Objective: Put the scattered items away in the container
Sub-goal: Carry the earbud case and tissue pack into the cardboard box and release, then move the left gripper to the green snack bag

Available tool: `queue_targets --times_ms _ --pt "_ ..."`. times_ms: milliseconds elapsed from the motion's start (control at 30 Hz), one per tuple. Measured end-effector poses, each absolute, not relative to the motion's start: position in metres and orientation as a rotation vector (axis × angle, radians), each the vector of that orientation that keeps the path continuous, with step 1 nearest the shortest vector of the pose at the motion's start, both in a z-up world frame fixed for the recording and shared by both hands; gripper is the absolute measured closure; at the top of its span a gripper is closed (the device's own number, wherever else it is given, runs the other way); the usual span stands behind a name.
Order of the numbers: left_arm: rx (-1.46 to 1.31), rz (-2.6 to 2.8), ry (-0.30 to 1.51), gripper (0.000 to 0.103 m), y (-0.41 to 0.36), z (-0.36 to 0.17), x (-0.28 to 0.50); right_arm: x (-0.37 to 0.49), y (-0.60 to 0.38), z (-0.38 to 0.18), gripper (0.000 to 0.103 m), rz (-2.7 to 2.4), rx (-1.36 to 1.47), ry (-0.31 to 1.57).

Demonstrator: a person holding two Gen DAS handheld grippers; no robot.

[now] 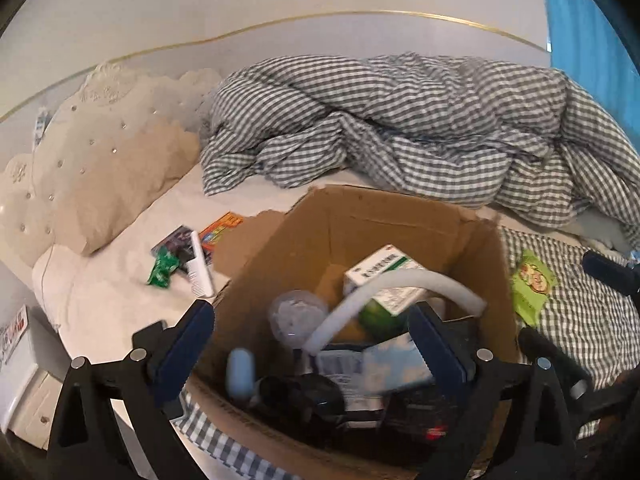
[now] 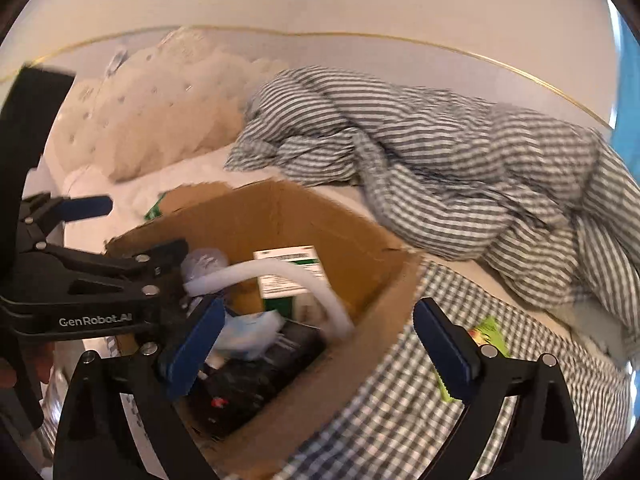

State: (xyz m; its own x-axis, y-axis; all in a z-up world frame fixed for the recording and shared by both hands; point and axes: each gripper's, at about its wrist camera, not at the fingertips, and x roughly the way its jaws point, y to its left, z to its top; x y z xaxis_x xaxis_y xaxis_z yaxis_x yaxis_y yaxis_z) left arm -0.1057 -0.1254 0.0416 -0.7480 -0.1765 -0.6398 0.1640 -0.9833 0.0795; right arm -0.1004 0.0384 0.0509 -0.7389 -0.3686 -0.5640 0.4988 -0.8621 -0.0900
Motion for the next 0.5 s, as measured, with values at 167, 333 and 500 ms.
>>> queue_targets --times_ms 167,333,500 --pt "1.013 -2.85 -0.075 0.003 -0.084 0.046 -0.106 -0.101 0.102 0.057 0.007 -2.636 0.767 0.184" --pt "1.024 -2.945 -0.18 0.001 -0.014 0.037 -0.114 -0.107 0.184 0.033 0.007 -2.771 0.899 0.03" --pt "1.109 -3.046 -0.277 0.001 0.067 0.004 -0.137 -0.125 0.247 0.006 0.007 -2.821 1.1 -0.07"
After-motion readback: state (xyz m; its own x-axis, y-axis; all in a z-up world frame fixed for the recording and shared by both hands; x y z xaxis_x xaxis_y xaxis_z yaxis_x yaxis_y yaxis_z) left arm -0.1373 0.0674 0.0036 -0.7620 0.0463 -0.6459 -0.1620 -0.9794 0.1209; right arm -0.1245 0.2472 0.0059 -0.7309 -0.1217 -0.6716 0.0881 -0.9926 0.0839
